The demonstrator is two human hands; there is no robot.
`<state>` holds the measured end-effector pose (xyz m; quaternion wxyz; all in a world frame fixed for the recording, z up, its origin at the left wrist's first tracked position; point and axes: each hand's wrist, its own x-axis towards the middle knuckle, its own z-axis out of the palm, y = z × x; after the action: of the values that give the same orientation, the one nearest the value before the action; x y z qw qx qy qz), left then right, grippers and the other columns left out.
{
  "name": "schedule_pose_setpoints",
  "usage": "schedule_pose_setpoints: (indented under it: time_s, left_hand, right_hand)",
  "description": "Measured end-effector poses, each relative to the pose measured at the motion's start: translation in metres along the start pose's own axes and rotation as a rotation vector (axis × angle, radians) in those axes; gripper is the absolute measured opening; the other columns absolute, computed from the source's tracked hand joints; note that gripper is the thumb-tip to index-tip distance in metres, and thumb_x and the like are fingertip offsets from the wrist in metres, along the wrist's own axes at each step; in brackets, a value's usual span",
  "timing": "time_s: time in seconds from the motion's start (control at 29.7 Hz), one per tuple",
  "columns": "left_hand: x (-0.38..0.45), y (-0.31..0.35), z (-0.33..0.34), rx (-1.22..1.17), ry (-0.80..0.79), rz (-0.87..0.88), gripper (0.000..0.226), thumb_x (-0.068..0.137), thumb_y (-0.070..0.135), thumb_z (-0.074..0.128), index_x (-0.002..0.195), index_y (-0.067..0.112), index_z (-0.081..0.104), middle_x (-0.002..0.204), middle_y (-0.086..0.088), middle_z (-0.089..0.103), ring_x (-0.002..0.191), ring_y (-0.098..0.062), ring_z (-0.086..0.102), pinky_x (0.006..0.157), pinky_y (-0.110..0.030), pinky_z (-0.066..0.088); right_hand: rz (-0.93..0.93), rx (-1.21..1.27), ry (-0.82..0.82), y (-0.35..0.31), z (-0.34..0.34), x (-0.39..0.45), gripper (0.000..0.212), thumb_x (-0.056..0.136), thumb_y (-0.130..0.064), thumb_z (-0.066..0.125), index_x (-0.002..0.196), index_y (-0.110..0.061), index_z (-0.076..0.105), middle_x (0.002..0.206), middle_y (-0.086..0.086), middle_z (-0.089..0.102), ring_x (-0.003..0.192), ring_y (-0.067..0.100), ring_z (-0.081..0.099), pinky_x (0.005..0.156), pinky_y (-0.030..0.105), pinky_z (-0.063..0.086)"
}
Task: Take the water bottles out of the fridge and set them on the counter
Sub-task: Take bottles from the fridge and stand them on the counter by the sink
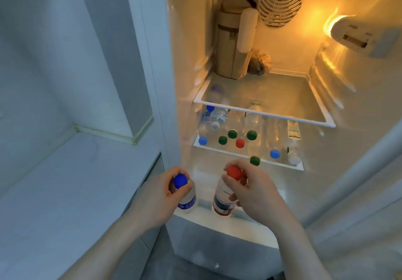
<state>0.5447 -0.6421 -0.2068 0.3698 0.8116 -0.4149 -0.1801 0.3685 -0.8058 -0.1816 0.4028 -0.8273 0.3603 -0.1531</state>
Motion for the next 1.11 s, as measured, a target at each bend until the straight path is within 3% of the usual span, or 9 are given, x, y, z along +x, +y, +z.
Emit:
schedule_pose_setpoints:
  time_s: [0.17,0.4,0.54,0.78,1.11]
  left_hand:
    - [-0.044,-0.036,-0.03,-0.013,0.091,-0.108,0.01,0.093,0.046,0.065,0.1,0.04,0.061,0.073,0.004,0.066,0.066,-0.017,0.064,0.069,-0.046,0.056]
    - [-0.141,-0.091,-0.078,-0.006,0.239,-0.299,0.012,0.092,0.046,0.065,0.101,0.04,0.061,0.074,0.009,0.064,0.063,-0.008,0.055,0.067,-0.035,0.052]
    - [-0.197,-0.11,-0.095,-0.015,0.318,-0.404,0.009,0.091,0.044,0.066,0.098,0.04,0.061,0.072,0.008,0.064,0.063,-0.009,0.054,0.068,-0.035,0.051]
    - [-0.3,-0.131,-0.118,-0.048,0.495,-0.611,0.008,0.091,0.042,0.067,0.095,0.038,0.062,0.072,0.003,0.063,0.06,-0.007,0.05,0.069,-0.033,0.051]
    - [-0.411,-0.136,-0.125,-0.001,0.887,-0.926,0.008,0.091,0.04,0.067,0.096,0.041,0.06,0.071,0.012,0.063,0.061,-0.008,0.053,0.059,-0.025,0.045]
  right_hand:
    - [-0.115,-0.045,-0.116,-0.028,0.038,-0.001,0.012,0.098,-0.041,0.066,0.105,-0.045,0.058,0.102,-0.014,0.064,0.085,0.012,0.068,0.076,0.04,0.062]
    - [-0.262,-0.084,-0.33,-0.087,0.112,-0.028,0.012,0.095,-0.039,0.067,0.101,-0.045,0.06,0.095,-0.012,0.067,0.081,0.014,0.069,0.078,0.046,0.059]
    - [-0.331,-0.081,-0.456,-0.115,0.15,-0.052,0.01,0.096,-0.035,0.067,0.101,-0.042,0.062,0.092,-0.01,0.068,0.073,0.01,0.071,0.075,0.043,0.059]
    - [-0.491,-0.169,-0.741,-0.162,0.225,-0.094,0.012,0.093,-0.039,0.065,0.104,-0.04,0.062,0.09,-0.013,0.068,0.081,0.01,0.069,0.081,0.035,0.057]
    - [-0.928,-0.243,-1.096,-0.238,0.318,-0.131,0.01,0.093,-0.043,0.066,0.102,-0.041,0.062,0.09,-0.016,0.066,0.08,0.003,0.062,0.075,0.026,0.051]
